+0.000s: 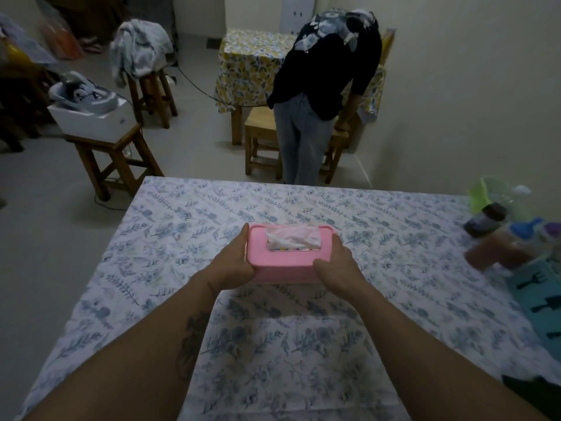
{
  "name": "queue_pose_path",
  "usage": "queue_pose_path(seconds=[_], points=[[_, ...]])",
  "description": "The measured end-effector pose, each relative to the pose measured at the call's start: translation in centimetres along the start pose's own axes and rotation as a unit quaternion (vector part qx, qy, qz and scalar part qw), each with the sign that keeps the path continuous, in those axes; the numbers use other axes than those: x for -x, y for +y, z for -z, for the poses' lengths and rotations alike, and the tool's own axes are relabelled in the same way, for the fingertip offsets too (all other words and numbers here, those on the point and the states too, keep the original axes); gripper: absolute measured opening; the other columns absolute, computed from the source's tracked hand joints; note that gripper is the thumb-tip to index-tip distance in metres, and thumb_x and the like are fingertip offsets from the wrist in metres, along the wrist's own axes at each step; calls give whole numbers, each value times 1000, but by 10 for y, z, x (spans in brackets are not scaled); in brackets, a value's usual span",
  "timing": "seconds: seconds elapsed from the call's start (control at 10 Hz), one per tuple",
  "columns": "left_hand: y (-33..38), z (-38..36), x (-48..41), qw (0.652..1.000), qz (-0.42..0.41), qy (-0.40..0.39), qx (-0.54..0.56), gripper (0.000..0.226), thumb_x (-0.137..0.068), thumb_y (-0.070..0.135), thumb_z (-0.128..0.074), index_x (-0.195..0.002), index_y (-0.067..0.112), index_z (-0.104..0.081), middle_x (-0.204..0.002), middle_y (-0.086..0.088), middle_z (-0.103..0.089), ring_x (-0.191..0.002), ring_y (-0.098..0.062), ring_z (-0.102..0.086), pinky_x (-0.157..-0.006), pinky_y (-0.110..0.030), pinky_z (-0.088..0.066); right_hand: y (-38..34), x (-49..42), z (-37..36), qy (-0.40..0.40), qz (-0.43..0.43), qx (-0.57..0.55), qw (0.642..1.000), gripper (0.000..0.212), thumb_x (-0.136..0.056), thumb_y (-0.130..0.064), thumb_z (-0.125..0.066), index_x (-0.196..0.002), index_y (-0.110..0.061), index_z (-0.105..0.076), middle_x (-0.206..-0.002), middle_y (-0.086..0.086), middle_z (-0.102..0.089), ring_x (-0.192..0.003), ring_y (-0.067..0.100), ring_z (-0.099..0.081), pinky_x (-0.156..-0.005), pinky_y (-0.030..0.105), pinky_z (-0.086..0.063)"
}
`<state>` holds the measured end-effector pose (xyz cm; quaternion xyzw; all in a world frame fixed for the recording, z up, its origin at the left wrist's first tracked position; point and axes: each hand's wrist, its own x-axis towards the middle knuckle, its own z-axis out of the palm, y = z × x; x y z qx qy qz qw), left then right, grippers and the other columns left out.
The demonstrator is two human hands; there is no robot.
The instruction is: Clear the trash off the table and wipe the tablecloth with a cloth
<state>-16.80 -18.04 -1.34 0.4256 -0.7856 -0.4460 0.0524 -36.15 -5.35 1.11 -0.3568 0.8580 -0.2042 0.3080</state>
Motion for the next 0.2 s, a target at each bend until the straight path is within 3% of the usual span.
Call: queue_pose_path(seconds=[0.1,0.2], points=[[-13,5,14,996,33,19,-82,102,-85,18,-69,-160,21,1,-161,-1,-30,-139,-22,-41,-100,-22,-41,16,4,12,-2,20,29,999,86,-78,-55,-36,-155,-27,-9,-156,10,-32,-133,34,-40,-106,54,-39],[-18,20,30,983,65,19,-172,99,-84,21,-66,-160,25,-3,-167,-2,-17,-149,-22,-29,-114,-33,-32,26,15,32,13,5,71,997,77,-95,-47,-41,-158,-20,-6,-164,10,-17,-146,34,-24,-117,49,-26]])
